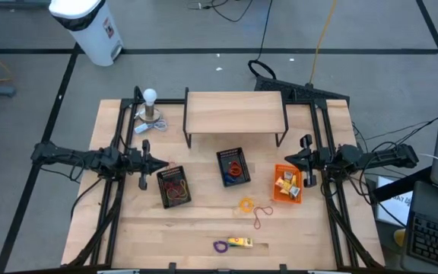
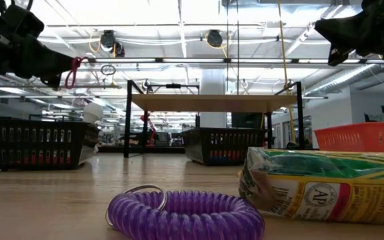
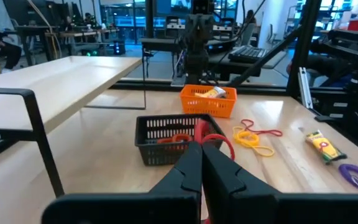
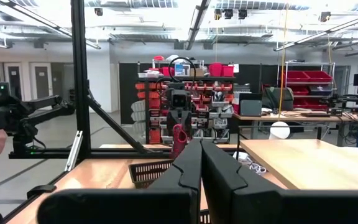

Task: Pick & Place Office Desk Supplies
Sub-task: Put the red rubber band into the left black bin

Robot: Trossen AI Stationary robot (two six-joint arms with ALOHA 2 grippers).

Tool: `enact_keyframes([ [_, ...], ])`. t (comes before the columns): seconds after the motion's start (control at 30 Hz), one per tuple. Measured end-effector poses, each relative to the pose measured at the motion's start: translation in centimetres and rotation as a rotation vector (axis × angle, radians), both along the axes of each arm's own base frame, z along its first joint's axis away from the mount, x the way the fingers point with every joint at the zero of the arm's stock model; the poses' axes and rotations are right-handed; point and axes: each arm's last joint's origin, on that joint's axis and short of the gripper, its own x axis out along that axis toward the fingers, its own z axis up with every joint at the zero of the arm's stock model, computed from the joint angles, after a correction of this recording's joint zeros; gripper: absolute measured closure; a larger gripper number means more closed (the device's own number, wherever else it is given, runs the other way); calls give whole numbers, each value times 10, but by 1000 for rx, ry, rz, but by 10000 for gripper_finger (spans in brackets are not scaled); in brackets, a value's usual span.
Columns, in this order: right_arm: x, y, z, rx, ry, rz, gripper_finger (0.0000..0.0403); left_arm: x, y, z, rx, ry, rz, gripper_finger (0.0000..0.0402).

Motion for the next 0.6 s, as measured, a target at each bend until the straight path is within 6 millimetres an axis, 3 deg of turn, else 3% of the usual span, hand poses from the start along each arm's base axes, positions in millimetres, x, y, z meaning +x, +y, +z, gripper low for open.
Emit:
enact_keyframes([
  [0.6, 0, 0, 0, 19, -4, 5, 403, 0, 0, 0, -5, -1, -7, 401],
])
